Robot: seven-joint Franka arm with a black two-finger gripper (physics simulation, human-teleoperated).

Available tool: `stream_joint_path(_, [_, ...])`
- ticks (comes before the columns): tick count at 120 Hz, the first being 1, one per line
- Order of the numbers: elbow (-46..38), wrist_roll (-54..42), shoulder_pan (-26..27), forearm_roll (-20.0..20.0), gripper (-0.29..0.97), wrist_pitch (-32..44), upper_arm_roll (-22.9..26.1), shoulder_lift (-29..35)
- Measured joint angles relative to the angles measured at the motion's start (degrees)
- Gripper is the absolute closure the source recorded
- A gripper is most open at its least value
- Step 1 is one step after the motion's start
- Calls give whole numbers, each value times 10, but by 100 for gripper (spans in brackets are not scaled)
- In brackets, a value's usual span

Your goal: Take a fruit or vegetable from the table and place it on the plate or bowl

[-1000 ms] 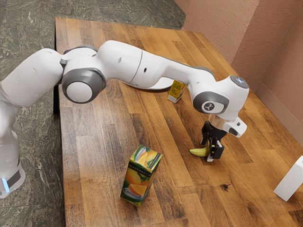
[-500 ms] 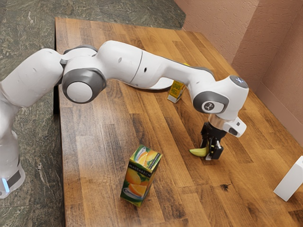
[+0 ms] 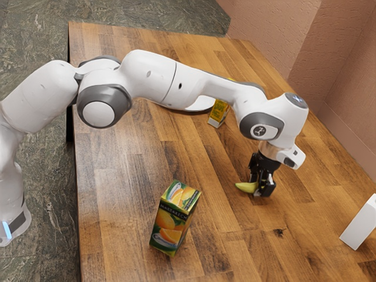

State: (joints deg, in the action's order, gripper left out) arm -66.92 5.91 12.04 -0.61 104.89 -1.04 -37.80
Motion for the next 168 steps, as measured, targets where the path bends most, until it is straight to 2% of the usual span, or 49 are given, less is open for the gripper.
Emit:
stream_joint_path(85, [1,1,0,0,48,-23,0,2])
stream_joint_path(109, [9,2,1,2,51,-41,-10,19])
stream_joint_path(124, [19,2,1,4,49,-54,-44,62])
stream_joint_path(140, [35,2,2,6,49,-73,-105,100])
stream_joint_path(157, [65,2,2,32,47,-101,-134,145])
stream_joint_path(168, [77,1,2,43,48,-120,-182,174])
